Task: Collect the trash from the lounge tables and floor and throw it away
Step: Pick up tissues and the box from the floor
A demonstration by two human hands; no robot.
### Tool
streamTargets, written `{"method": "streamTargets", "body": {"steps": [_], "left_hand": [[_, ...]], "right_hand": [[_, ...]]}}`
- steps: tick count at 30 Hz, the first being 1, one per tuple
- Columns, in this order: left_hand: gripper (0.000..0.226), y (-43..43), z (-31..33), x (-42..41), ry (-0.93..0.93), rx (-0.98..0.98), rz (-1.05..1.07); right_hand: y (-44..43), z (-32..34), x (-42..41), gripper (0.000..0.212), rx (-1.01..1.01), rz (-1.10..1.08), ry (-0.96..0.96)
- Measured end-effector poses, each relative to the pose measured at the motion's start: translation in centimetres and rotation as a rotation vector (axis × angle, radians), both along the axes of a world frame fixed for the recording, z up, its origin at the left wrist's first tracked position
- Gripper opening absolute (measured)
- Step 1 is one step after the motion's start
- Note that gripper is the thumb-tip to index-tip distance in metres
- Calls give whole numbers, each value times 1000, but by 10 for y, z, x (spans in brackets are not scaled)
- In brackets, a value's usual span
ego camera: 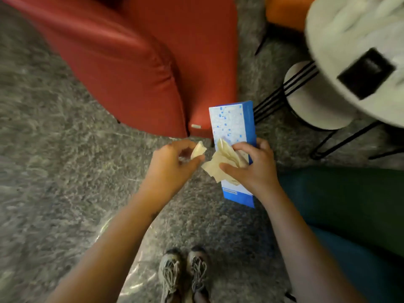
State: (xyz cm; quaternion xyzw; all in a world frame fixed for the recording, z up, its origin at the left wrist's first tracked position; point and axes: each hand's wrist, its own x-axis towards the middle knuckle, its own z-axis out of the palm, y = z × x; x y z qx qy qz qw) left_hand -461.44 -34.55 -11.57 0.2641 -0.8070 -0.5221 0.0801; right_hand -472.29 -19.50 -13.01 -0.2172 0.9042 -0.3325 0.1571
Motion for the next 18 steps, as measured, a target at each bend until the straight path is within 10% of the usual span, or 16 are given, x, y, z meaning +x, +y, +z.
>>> {"method": "streamTargets", "body": {"steps": [8,18], "left_hand": [[9,7,166,-99,122,-186,-255],[7,56,208,-315,174,-298,-458]], "right_hand": [[30,159,-64,37,-13,-236,72],[106,191,-236,31,-13,-552,45]]}}
